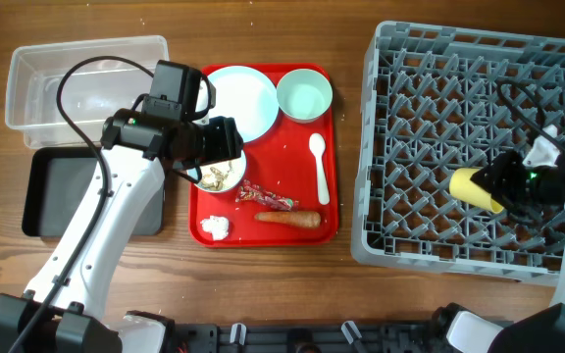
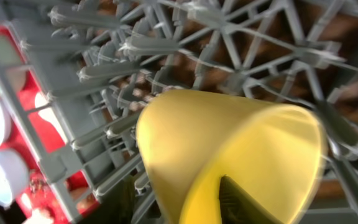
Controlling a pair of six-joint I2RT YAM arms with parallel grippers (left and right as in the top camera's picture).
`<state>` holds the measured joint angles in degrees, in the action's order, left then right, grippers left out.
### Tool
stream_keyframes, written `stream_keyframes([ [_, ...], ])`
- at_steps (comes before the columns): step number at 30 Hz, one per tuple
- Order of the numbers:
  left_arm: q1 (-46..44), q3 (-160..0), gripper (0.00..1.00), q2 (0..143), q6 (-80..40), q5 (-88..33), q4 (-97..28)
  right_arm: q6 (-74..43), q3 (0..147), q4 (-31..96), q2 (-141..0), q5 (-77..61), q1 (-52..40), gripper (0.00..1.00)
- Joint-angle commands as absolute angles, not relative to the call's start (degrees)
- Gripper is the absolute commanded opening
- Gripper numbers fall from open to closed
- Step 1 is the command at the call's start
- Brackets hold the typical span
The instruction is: Sort waste into correct bins and load items into the dishwasher rack
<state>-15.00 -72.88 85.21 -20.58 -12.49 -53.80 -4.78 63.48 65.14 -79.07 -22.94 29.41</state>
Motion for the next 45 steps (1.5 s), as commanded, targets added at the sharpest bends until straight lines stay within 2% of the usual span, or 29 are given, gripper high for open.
stream_keyframes([
  [1,-15.18,-73.21,0.65,84.47,-19.7,-13.21,-53.65,1.02,63.16,64.73,-79.24,-32.69,29.1,0.21],
  [2,-15.18,-73.21,0.65,84.47,-19.7,-13.21,-53.67,1.04,63.16,64.27,-79.22,-33.17,29.1,0.07],
  [3,-15.18,-73.21,0.65,84.47,-19.7,-13.21,-53.67,1.08,63.4,64.14,-79.15,-33.12,29.1,0.05],
  [10,-15.16,-73.21,0.65,84.47,-19.68,-10.5,-53.69,1.61,71.0,66.57,-75.4,-32.88,28.77,0.04],
  [14,-15.16,-73.21,0.65,84.47,-19.7,-9.47,-53.67,3.09,72.44,66.63,-73.63,-31.97,24.75,0.04],
  [20,-14.52,-73.21,0.65,84.47,-19.7,-7.79,-53.74,2.79,72.44,63.02,-73.63,-31.9,7.64,0.05],
  [30,-7.16,-73.21,0.65,84.42,-19.9,-7.81,-55.79,-5.21,72.42,47.7,-81.67,-19.99,-20.95,0.04],
  [35,-4.73,-73.21,0.66,84.42,-19.9,-7.79,-56.75,-6.42,72.42,42.37,-91.77,-17.74,-29.58,0.04],
  [40,-3.57,-73.21,0.66,84.42,-19.9,-7.81,-56.86,-7.9,72.42,40.97,-99.13,-16.21,-34.28,0.04],
  [42,-3.57,-73.21,0.66,84.42,-19.9,-7.81,-56.88,-7.92,72.42,40.51,-100.09,-16.08,-34.85,0.08],
  [45,-3.57,-73.21,0.67,84.42,-19.9,-7.81,-56.88,-7.88,72.42,39.66,-100.4,-16.12,-34.87,0.22],
])
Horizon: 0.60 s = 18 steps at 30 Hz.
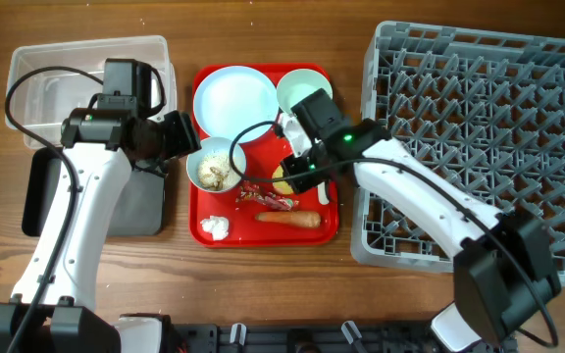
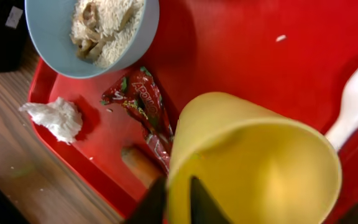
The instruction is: Sort waste into correct bins and load items into the dishwasher rack
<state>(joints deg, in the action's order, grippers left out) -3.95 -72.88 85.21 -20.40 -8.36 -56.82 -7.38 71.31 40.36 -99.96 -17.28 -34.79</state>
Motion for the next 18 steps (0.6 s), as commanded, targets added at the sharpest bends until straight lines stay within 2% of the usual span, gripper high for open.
stream_keyframes([
  [1,-3.57,-73.21,0.67,84.42,-19.9,-7.84,-56.88,-7.88,72.42,39.44,-100.4,-16.43,-34.87,0.29],
  [3,-3.57,-73.21,0.67,84.42,-19.9,-7.84,-56.88,-7.84,72.44,39.18,-100.38,-18.13,-34.87,0.32],
  [5,-3.57,-73.21,0.68,84.42,-19.9,-7.84,-56.84,-7.88,72.88,39.77,-99.42,-18.46,-34.87,0.46],
  [7,-3.57,-73.21,0.69,84.42,-19.9,-7.84,-56.84,-7.88,74.46,40.69,-97.49,-18.46,-34.87,0.53],
  [12,-3.64,-73.21,0.7,84.42,-19.9,-9.91,-56.6,-8.58,77.71,41.36,-88.51,-14.7,-33.91,0.6],
  [15,-3.84,-73.21,0.69,84.42,-19.88,-15.97,-55.05,-14.7,77.71,44.97,-82.85,-6.44,-29.67,0.62],
  [18,-6.13,-73.19,0.71,84.47,-19.9,-16.27,-53.23,-18.22,77.71,48.6,-80.82,-4.23,-23.11,0.63],
])
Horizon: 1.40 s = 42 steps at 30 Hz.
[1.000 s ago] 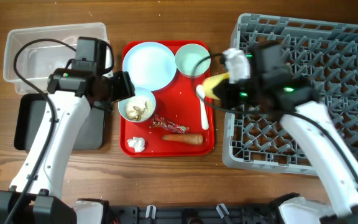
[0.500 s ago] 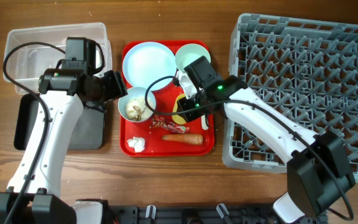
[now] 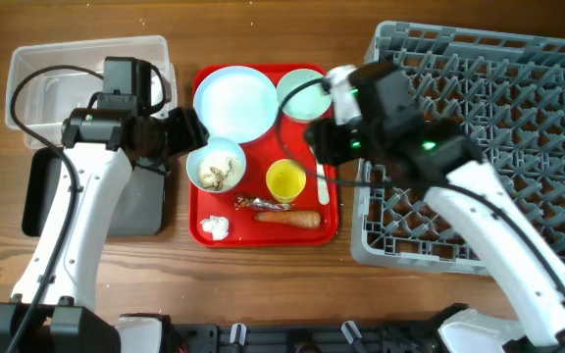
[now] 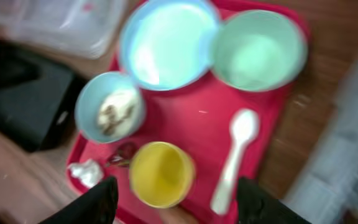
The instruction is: Sort waste into correct bins and load items into the dishwasher rack
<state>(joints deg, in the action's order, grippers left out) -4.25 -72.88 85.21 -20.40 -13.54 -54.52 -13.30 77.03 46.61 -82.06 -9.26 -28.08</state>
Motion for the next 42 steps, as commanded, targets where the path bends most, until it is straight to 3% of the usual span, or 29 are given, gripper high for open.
stream_keyframes([
  [1,-7.44,-73.21,0.72,84.53,-19.88,-16.25,-52.71,-18.87,77.71,50.09,-80.75,-4.27,-19.94,0.63],
  [3,-10.0,-73.19,0.74,84.95,-19.88,-16.25,-51.68,-19.68,77.62,52.42,-80.77,-4.27,-15.07,0.63],
  [6,-15.49,-73.19,0.75,87.48,-19.88,-16.23,-50.26,-19.38,77.54,54.52,-80.77,-4.25,-9.85,0.73],
  [18,-28.29,-73.19,0.72,100.62,-19.9,-14.37,-49.5,-18.04,77.19,56.88,-80.9,-4.27,-8.16,0.73],
  [21,-28.86,-73.19,0.6,102.85,-19.88,-13.39,-49.45,-18.02,77.19,57.69,-80.9,-4.27,-8.16,0.72],
  [25,-28.86,-73.19,0.22,103.74,-19.86,-11.9,-49.5,-18.02,77.19,57.93,-80.9,-4.27,-8.16,0.72],
  [28,-28.8,-73.21,0.05,103.72,-19.9,-11.9,-49.15,-18.02,77.19,58.17,-80.9,-4.27,-8.16,0.72],
  [36,-19.92,-78.5,0.04,97.54,-19.92,-20.69,-48.16,-16.69,77.19,57.32,-81.01,-4.27,-8.16,0.74],
  [40,-10.52,-79.2,0.04,94.48,-19.9,-41.71,-44.38,-16.62,77.19,54.57,-81.69,-8.58,-8.16,0.74],
  [42,-5.43,-79.2,0.04,94.74,-19.81,-53.78,-43.44,-12.6,77.19,50.94,-82.43,-19.38,-8.16,0.73],
])
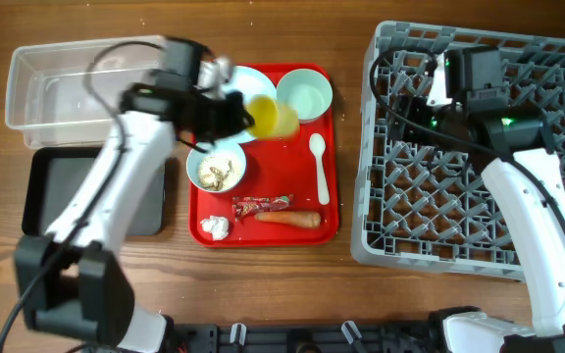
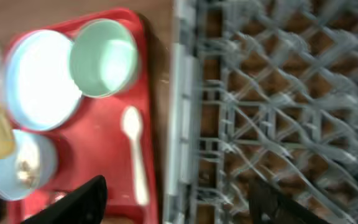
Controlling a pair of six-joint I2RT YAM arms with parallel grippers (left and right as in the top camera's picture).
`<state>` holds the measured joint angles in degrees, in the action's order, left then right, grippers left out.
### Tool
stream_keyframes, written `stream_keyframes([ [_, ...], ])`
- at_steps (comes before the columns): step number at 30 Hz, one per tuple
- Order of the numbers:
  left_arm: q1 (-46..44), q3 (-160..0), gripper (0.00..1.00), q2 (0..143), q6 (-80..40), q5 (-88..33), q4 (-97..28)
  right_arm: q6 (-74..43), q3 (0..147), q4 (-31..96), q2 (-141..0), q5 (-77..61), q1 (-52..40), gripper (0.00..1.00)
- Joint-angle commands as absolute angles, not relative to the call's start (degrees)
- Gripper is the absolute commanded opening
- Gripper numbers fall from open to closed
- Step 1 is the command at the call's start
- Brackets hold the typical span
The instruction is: Sort waste into correct bins and load items into the dishwasher rack
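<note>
My left gripper (image 1: 246, 115) is shut on a yellow cup (image 1: 271, 118), holding it tilted above the red tray (image 1: 330, 201), between the white plate (image 1: 248, 86) and the mint bowl (image 1: 304, 95). The cup's edge also shows in the right wrist view. On the tray lie a white spoon (image 1: 320, 167), a blue bowl of food scraps (image 1: 216, 169), a red wrapper (image 1: 261, 204), a carrot (image 1: 287, 219) and a crumpled tissue (image 1: 214, 226). My right gripper (image 2: 182, 205) is open and empty over the left edge of the grey dishwasher rack (image 1: 479, 167).
A clear plastic bin (image 1: 62, 78) stands at the back left, with a black bin (image 1: 47, 191) in front of it. The rack fills the right side of the wooden table (image 1: 263, 284).
The yellow cup stood upright on the tray; now my left gripper holds it tilted near the plate. My open right gripper has moved from above the tray to over the rack.
My right gripper first held the yellow cup over the rack while my left was at the blue bowl. Then the right held the cup down on the tray. Then the cup stood free with the right open above it. Now the left holds it.
</note>
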<state>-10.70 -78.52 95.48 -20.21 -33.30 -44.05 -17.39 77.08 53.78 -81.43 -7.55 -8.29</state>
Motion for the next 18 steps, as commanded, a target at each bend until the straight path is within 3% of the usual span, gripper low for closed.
stream_keyframes([
  [1,-3.75,-79.2,0.04,94.78,-19.68,-57.58,-43.31,-9.56,77.19,49.54,-82.78,-25.63,-8.16,0.73],
  [3,-1.13,-79.2,0.04,94.83,-19.68,-66.17,-42.22,-0.01,77.19,46.92,-83.83,-43.44,-8.19,0.76],
  [6,-0.45,-79.2,0.04,94.83,-19.7,-76.36,-39.05,11.73,77.19,46.46,-85.41,-62.28,-8.19,0.91],
  [9,-2.26,-79.2,0.04,94.83,-19.73,-79.48,-38.11,12.47,77.19,44.91,-86.06,-64.38,-8.6,0.96],
  [18,-9.26,-79.2,0.04,94.83,-19.73,-79.46,-38.06,11.92,77.19,38.41,-86.06,-68.64,-10.33,0.96],
])
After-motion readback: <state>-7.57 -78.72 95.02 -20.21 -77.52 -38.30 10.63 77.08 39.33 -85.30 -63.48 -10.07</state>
